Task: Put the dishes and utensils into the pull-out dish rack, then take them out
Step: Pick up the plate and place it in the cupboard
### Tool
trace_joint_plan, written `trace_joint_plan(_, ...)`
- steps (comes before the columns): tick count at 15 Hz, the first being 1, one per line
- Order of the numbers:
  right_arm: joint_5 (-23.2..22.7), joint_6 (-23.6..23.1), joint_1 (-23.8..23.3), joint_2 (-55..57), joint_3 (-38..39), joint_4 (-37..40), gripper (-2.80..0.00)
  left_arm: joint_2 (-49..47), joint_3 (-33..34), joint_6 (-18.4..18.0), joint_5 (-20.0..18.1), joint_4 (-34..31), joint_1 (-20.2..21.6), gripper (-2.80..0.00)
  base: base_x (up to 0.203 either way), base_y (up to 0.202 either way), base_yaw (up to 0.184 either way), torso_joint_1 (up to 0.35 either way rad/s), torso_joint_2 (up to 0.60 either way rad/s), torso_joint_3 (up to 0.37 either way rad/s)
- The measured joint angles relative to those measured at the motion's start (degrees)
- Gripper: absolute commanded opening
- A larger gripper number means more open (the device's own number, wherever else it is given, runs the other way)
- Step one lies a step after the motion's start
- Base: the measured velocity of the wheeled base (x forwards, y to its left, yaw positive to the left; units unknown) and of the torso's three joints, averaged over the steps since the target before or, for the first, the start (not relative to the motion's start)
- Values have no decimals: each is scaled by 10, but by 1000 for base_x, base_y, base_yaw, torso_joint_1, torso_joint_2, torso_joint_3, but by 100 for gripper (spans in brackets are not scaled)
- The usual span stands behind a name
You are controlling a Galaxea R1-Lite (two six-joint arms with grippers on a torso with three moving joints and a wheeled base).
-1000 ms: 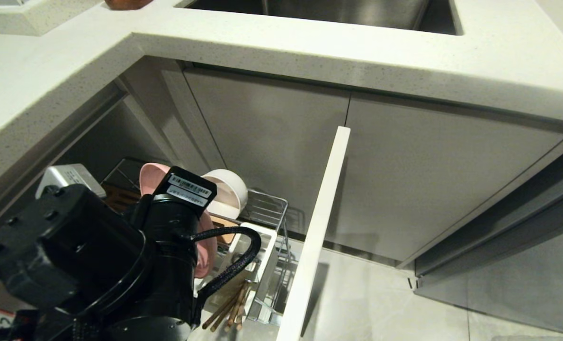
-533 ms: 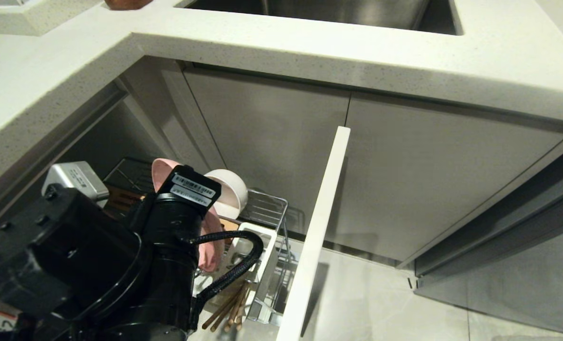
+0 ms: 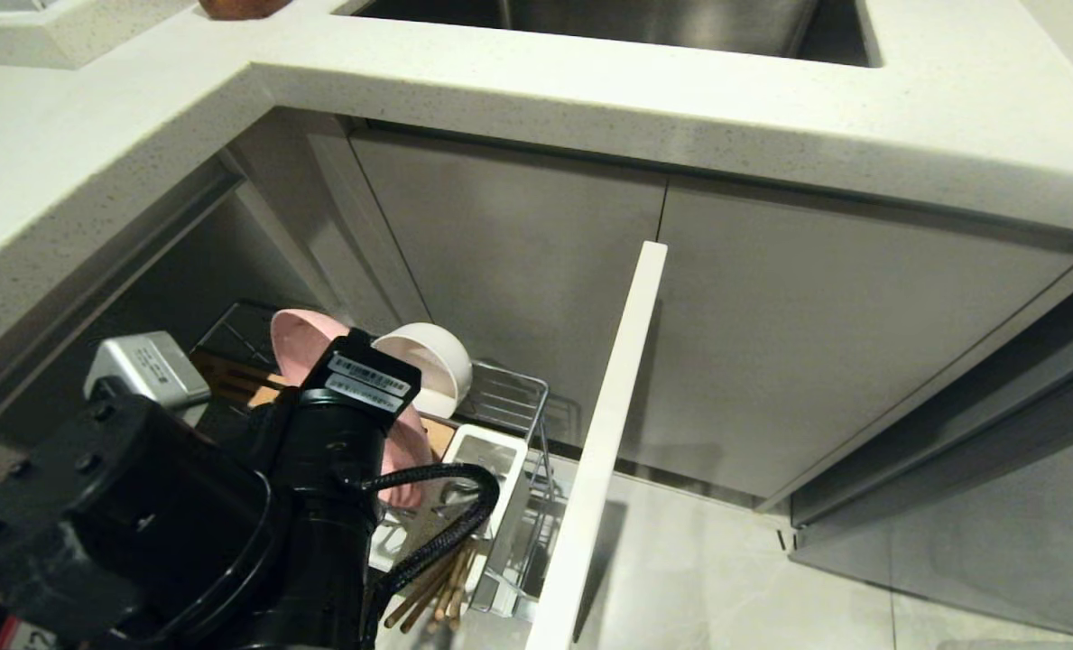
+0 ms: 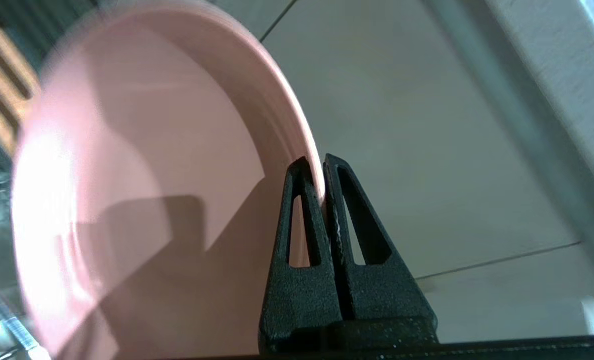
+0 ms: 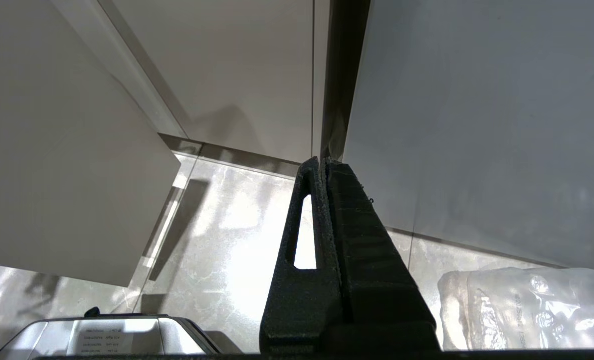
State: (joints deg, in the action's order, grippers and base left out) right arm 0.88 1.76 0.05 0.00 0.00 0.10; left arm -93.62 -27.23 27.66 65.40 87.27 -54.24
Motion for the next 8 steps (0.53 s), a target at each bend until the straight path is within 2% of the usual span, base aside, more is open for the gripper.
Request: trace_joint_plan(8,0,0,0,0,0,0,-280,-9,11,-7,9,-1,3,-280,0,0,0,0,0,0)
